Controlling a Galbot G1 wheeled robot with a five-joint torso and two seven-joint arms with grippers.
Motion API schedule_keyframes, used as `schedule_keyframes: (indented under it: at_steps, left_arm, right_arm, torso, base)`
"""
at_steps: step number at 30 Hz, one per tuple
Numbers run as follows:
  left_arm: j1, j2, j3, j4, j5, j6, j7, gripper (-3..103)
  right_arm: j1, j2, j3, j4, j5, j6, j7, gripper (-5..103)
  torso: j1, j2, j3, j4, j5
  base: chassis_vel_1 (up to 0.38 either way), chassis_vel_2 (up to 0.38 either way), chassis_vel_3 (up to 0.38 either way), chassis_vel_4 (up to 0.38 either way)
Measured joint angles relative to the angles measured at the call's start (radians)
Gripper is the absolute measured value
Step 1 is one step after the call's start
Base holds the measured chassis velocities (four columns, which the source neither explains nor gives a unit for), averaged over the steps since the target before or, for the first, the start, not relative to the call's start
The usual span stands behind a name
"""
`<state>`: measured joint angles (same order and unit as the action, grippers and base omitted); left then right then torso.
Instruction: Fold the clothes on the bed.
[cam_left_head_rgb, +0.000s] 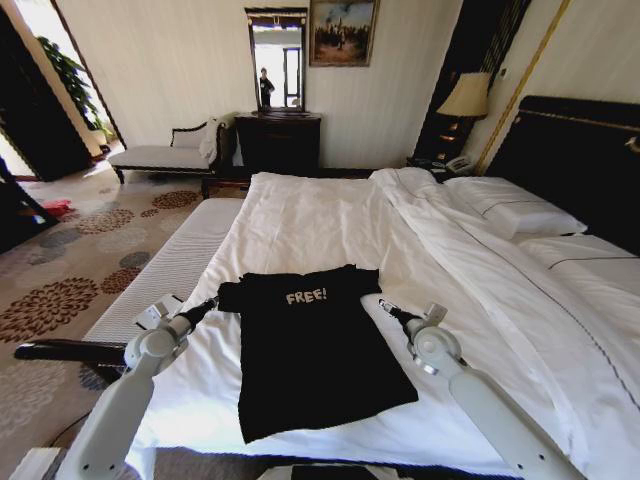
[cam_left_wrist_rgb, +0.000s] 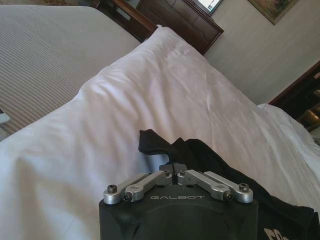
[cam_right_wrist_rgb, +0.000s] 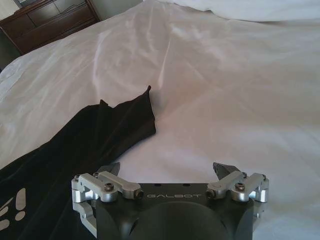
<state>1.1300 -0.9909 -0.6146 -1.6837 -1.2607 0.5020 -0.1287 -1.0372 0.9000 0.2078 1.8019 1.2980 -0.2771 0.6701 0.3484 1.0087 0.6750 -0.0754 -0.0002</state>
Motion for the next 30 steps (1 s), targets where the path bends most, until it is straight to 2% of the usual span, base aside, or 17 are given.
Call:
schedule_keyframes:
  at_steps: [12, 22, 27, 29, 30]
  left_arm:
    - [0.061, 0.042, -0.078, -0.03, -0.005, 0.016, 0.002, 0]
    - [0.115, 0.022, -0.088, 0.002, 0.065, 0.01, 0.018, 0]
    - [0.124, 0.006, -0.085, 0.013, 0.128, 0.007, 0.015, -2]
    - [0.137, 0.005, -0.098, -0.015, 0.142, 0.002, 0.027, 9]
    - [0.145, 0.005, -0.108, -0.036, 0.144, -0.002, 0.031, 9]
  right_arm:
    - [-0.005, -0.005, 0.012, 0.001, -0.001, 0.0, -0.001, 100]
    - [-0.007, 0.001, 0.012, 0.002, -0.006, 0.0, -0.002, 100]
    - [-0.011, -0.001, 0.013, 0.007, -0.009, 0.0, -0.002, 100]
    - [-0.012, -0.002, 0.016, 0.006, -0.009, 0.0, -0.002, 100]
    - [-0.013, -0.002, 0.017, 0.005, -0.009, 0.0, -0.002, 100]
  torso:
    - [0.0, 0.0, 0.0, 0.0001, 0.0003]
    - [0.0, 0.0, 0.0, 0.0002, 0.0001]
    - [0.0, 0.0, 0.0, 0.0, 0.0001]
    - [0.0, 0.0, 0.0, 0.0005, 0.0002]
    - [0.0, 0.0, 0.0, 0.0005, 0.0002]
  base:
    - [0.0, 0.0, 0.0, 0.0]
    - [0.0, 0.0, 0.0, 0.0]
    - [0.0, 0.0, 0.0, 0.0]
    - [0.0, 0.0, 0.0, 0.0]
    - [0.0, 0.0, 0.0, 0.0]
